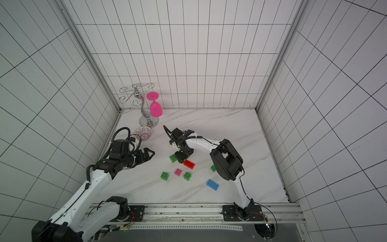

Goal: Assemble the letter r with lego
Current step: Pick up the lego brick from the center of the board.

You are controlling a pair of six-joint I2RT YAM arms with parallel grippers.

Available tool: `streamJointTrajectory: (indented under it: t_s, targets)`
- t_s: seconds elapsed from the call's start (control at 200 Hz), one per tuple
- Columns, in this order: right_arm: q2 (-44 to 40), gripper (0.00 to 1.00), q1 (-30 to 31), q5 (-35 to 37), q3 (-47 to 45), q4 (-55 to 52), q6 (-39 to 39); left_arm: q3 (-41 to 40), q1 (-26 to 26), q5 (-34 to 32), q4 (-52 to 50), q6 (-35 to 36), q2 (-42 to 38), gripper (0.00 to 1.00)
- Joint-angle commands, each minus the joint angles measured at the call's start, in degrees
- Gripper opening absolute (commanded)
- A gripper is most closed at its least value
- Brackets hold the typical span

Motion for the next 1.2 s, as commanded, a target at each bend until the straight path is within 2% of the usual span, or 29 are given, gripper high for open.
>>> streamJointTrajectory:
  t_s: [0.0, 0.38, 0.455, 0.51, 0.54, 0.64, 0.72, 0.845, 0.989, 1.199]
  targets:
    - [1.49, 0.51, 0.47, 1.71, 2.99, -1.69, -0.95, 0.52, 0.13, -0.34, -0.07, 0.73, 1.5, 0.97]
    - [2.58, 0.36, 0.5, 2.91, 2.78, -3.49, 0.24, 1.52, 0.12, 1.36, -1.05, 2.12, 4.54, 0.97]
    - [2.86, 0.24, 0.48, 3.94, 3.66, -5.34, 1.7, 1.54, 0.18, 1.39, -0.91, 2.1, 4.34, 0.97]
    - [2.66, 0.11, 0.48, 4.82, 4.79, -6.98, 3.12, 1.6, 0.19, 1.4, -0.98, 2.13, 4.19, 0.97]
    - [2.32, 0.0, 0.48, 5.46, 5.57, -7.88, 3.98, 1.69, 0.17, 1.44, -1.0, 2.16, 4.14, 0.97]
    - [0.75, 0.0, 0.48, 7.94, 8.37, -11.86, 9.05, 1.67, 0.13, 0.31, -1.71, 1.53, 4.26, 0.97]
    - [-0.96, 0.0, 0.56, 7.14, 10.39, -14.36, 13.62, 2.2, 0.18, -1.79, -3.72, 0.87, 5.35, 0.96]
    - [-3.43, 0.0, 1.24, 6.28, 12.41, -15.51, 17.63, 5.11, 0.26, -0.99, -7.89, 2.26, 7.92, 0.96]
    - [-2.66, 0.0, 2.18, 3.35, 17.24, -17.51, 18.2, 6.21, 0.26, -0.92, -10.2, 2.74, 9.37, 0.93]
    - [0.25, 0.0, 3.2, 1.94, 21.48, -19.32, 17.42, 6.18, 0.24, -1.22, -11.52, 2.13, 6.88, 0.93]
